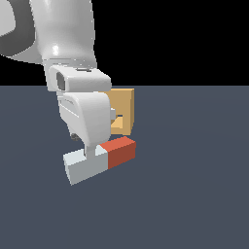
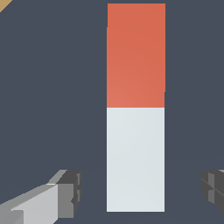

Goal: Insert the peg into the horizontal hole in a box.

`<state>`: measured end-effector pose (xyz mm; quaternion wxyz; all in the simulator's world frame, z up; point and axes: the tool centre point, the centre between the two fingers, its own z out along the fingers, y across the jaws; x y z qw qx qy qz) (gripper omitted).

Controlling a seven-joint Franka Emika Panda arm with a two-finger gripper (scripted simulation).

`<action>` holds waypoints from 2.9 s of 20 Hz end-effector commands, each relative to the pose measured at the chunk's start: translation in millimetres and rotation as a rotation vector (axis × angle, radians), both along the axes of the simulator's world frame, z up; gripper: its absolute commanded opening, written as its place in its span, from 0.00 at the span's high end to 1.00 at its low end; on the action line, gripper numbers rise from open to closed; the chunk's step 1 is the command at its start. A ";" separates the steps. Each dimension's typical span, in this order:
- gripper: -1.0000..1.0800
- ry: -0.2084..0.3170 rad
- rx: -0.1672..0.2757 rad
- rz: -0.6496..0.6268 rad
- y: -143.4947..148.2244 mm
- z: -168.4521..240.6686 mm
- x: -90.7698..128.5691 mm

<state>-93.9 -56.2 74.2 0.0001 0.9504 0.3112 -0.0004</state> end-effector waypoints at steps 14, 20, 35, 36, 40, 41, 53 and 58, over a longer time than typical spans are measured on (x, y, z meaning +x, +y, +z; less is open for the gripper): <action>0.04 0.000 0.001 -0.003 0.1 -43.7 -0.9; 1.00 0.000 0.001 -0.003 0.3 -50.4 -0.6; 1.00 -0.001 0.000 0.026 2.0 -48.6 2.0; 1.00 -0.001 0.000 0.038 3.0 -48.1 3.1; 1.00 -0.001 0.000 0.111 9.2 -45.1 9.2; 1.00 -0.001 0.000 0.135 11.4 -44.1 11.0; 1.00 -0.001 -0.001 0.550 55.5 -27.3 34.1; 1.00 -0.001 0.000 0.682 71.4 -22.1 36.9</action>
